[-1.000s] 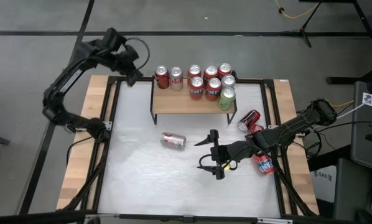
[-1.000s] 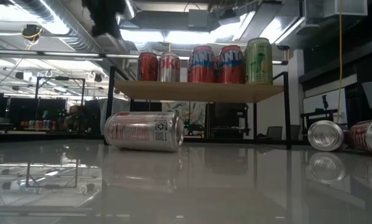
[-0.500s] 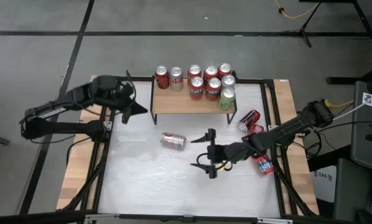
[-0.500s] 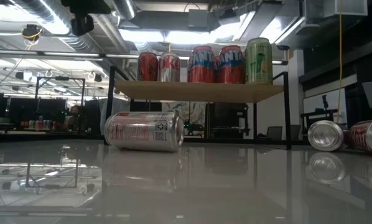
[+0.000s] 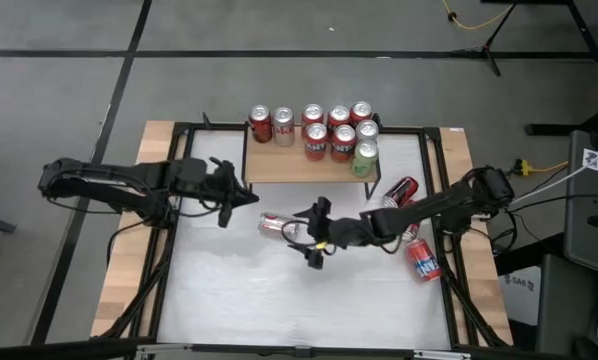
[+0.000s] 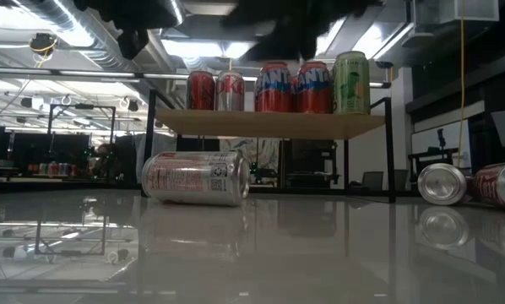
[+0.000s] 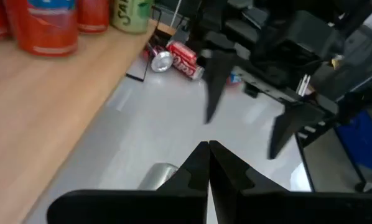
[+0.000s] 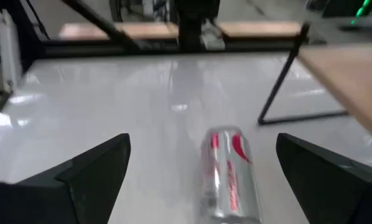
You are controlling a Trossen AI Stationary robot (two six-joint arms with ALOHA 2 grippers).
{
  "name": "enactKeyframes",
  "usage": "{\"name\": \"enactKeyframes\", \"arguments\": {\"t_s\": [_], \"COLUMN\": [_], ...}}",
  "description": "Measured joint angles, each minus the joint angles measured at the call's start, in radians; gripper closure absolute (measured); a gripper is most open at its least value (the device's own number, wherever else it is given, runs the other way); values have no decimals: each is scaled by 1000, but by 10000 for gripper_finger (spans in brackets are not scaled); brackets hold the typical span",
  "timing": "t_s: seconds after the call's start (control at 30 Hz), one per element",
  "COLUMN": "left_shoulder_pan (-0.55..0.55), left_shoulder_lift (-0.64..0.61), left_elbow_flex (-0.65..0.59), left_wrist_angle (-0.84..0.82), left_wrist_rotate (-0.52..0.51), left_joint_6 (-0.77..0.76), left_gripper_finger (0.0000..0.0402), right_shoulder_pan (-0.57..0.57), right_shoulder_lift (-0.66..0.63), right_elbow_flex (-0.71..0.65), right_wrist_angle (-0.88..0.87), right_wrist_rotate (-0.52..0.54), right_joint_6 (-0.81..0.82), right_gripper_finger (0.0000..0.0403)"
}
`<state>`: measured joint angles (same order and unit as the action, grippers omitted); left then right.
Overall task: Place canned beverage on shelf
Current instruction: Put the red white soda can on the shelf aligned with the other red white soda can
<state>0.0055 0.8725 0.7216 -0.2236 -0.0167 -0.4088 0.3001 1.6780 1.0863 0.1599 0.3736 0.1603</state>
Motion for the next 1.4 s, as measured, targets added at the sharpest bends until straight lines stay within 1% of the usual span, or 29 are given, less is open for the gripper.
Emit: {"name": "enactKeyframes", "arguments": {"t_s": [0.07, 0.3, 0.6, 0.73, 0.93, 1.4], "left_shoulder_pan": [-23, -85, -114, -114, -114, -113], "left_shoulder_lift": [22, 76, 116, 118, 118, 121], "left_elbow_flex": [0, 0, 0, 0, 0, 0], "left_wrist_angle": [0, 2, 0, 1, 0, 0], "left_wrist_rotate": [-8, -8, -9, -9, -27, -27], "left_joint_6": [0, -1, -2, -3, -3, 0], "left_gripper_finger": [401, 401, 401, 401, 401, 401], "right_shoulder_pan": [-21, -42, -40, -41, -41, -40], "right_shoulder_lift": [29, 117, 217, 234, 234, 240], "right_elbow_flex": [0, 0, 0, 0, 0, 0], "right_wrist_angle": [15, 27, 26, 27, 36, 17], "right_wrist_rotate": [-28, -13, 156, 202, 312, 317], "right_joint_6": [1, -2, -3, 57, 128, 131], "right_gripper_finger": [11, 11, 11, 11, 11, 11]}}
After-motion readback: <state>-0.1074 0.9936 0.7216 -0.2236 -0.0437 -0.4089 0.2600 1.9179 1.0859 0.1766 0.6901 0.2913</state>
